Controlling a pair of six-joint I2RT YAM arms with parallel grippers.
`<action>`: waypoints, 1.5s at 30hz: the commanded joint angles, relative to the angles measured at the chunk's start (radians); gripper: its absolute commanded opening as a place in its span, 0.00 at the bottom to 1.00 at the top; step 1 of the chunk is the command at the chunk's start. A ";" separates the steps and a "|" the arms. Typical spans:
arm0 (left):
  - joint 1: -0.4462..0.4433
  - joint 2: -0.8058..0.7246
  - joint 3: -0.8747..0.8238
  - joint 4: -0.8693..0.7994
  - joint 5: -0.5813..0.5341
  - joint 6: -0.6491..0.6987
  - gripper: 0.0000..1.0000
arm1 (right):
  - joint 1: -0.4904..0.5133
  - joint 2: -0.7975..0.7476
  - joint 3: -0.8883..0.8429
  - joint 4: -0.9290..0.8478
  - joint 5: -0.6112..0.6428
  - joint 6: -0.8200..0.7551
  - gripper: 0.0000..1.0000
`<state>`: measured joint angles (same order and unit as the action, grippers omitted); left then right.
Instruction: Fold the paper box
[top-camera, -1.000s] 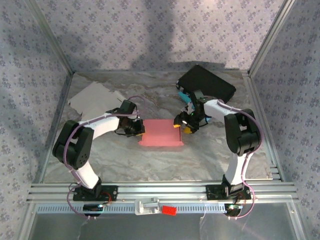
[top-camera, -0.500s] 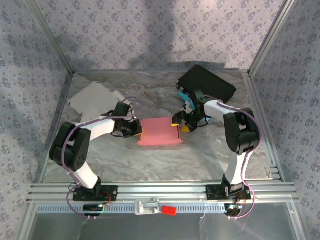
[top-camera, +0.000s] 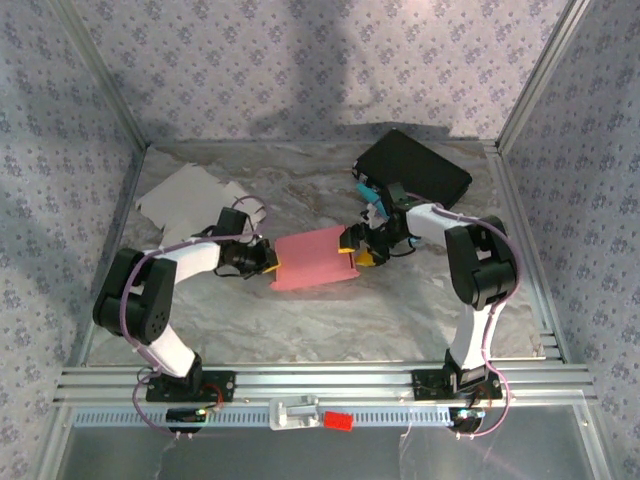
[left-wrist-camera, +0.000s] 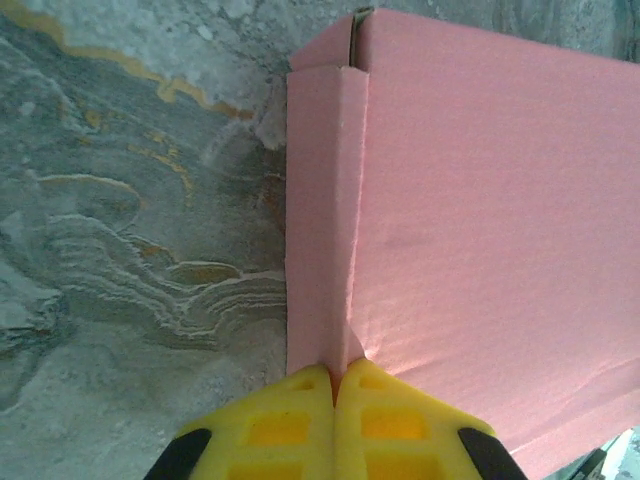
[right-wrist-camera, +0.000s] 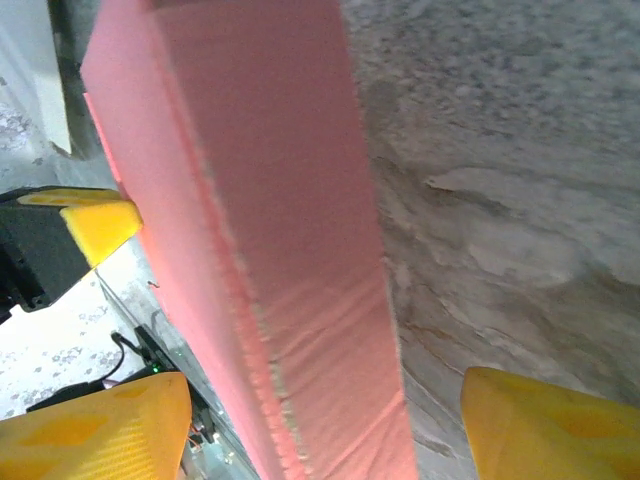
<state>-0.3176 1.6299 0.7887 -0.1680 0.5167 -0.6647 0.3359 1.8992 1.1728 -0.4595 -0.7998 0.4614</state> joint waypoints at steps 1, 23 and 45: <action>0.025 0.057 -0.053 -0.115 -0.118 -0.021 0.04 | 0.015 0.035 0.011 0.056 -0.068 0.042 0.73; 0.013 -0.188 0.066 -0.194 -0.201 0.075 0.35 | 0.027 0.025 0.076 0.223 -0.164 0.436 0.47; -0.471 -0.637 -0.066 -0.176 -0.473 1.065 0.56 | -0.067 -0.038 0.090 -0.076 -0.230 0.578 0.33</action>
<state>-0.7784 0.9859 0.7300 -0.2935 0.1093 0.2043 0.2852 1.8980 1.2369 -0.4049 -0.9867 1.0210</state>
